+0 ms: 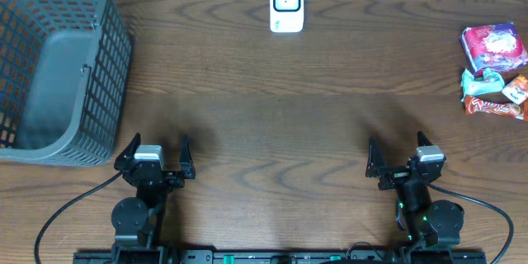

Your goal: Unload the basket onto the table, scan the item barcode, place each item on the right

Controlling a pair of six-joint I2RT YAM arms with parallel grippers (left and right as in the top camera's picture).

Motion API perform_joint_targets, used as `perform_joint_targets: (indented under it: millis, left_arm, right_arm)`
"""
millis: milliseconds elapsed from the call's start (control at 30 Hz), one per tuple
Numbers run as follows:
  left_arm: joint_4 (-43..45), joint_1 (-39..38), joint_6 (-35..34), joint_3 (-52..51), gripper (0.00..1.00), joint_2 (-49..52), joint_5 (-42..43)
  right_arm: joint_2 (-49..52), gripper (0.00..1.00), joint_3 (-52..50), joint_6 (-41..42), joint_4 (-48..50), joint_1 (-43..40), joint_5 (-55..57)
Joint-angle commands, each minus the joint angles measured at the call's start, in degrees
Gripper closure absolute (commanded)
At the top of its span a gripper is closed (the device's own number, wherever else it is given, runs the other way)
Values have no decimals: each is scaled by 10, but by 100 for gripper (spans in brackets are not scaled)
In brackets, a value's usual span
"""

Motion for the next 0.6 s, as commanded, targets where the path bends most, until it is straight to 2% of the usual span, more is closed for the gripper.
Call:
perform_joint_targets:
  millis: [0,267,567]
  left_arm:
    - [-23,3,-1,-7,2,-4,5]
    - [-23,3,-1,-7,2,-4,5]
    - [-23,3,-1,-7,2,-4,5]
  right_arm:
    - [-3,1,-2,-7,-1,-4,2]
    - [-4,1,-2,-8,-1,-4,3]
    - [-4,1,-2,-50,-4,-29,12]
